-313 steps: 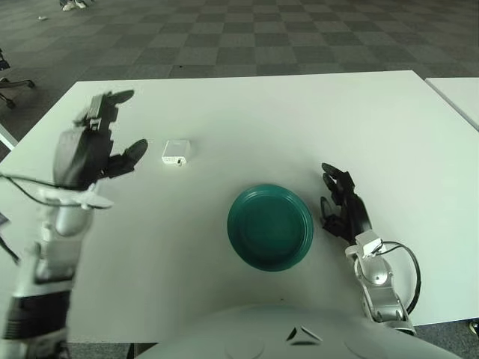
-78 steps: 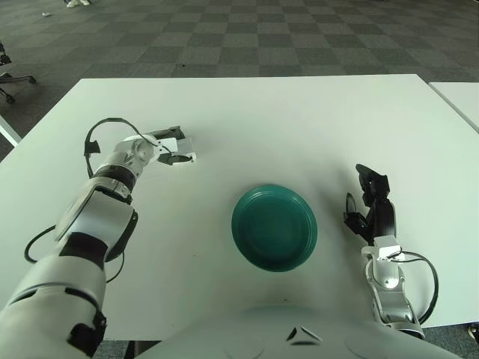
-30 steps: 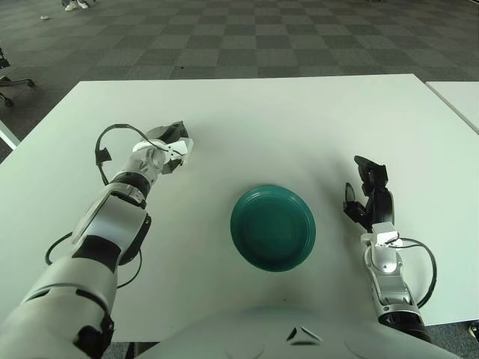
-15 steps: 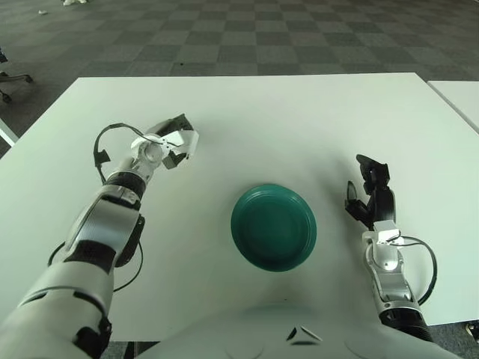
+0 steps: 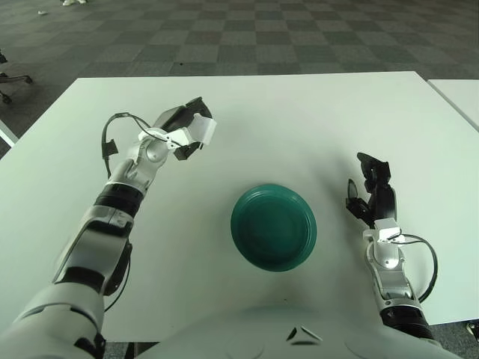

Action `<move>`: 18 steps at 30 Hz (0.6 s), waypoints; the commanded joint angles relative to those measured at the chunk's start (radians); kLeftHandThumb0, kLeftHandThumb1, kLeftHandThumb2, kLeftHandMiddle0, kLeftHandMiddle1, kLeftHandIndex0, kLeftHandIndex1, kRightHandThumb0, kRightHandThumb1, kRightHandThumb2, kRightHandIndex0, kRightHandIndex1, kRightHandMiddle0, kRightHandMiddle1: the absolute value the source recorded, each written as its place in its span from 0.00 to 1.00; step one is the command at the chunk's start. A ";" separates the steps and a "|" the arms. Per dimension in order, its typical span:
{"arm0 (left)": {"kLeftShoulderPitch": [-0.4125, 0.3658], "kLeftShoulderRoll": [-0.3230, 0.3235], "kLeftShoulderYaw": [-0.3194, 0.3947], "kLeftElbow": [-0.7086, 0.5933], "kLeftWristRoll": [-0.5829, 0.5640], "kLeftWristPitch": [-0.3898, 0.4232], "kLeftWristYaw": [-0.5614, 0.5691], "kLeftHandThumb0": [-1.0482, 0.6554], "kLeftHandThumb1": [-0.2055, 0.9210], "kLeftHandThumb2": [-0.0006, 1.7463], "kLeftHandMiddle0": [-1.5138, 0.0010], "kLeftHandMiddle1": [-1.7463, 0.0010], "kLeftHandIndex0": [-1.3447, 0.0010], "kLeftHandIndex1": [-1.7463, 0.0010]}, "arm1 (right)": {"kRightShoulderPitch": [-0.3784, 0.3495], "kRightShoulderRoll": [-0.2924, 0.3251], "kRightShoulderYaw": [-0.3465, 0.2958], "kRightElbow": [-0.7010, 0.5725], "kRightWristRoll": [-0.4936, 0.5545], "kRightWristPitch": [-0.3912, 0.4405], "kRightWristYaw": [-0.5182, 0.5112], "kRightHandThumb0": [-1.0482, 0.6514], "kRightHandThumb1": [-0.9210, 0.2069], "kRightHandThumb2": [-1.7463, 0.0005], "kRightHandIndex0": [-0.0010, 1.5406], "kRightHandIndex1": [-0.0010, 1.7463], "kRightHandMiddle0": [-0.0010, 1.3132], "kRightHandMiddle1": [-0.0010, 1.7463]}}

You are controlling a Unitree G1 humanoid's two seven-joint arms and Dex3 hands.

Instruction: Put the charger into the plate.

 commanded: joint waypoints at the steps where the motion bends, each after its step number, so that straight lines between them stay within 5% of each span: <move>1: 0.056 0.015 -0.007 -0.174 0.053 0.047 -0.020 0.61 0.23 0.91 0.46 0.04 0.56 0.00 | 0.080 0.023 0.008 0.150 -0.015 -0.029 0.002 0.16 0.00 0.63 0.18 0.00 0.00 0.54; 5: 0.123 0.003 -0.019 -0.337 0.082 0.058 -0.040 0.61 0.24 0.91 0.46 0.03 0.57 0.00 | 0.083 0.025 0.009 0.150 -0.017 -0.033 0.001 0.16 0.00 0.63 0.18 0.00 0.00 0.54; 18: 0.287 -0.049 -0.126 -0.555 0.112 0.031 -0.120 0.61 0.18 0.95 0.43 0.03 0.53 0.00 | 0.085 0.031 0.013 0.150 -0.024 -0.037 -0.005 0.16 0.00 0.63 0.18 0.00 0.00 0.54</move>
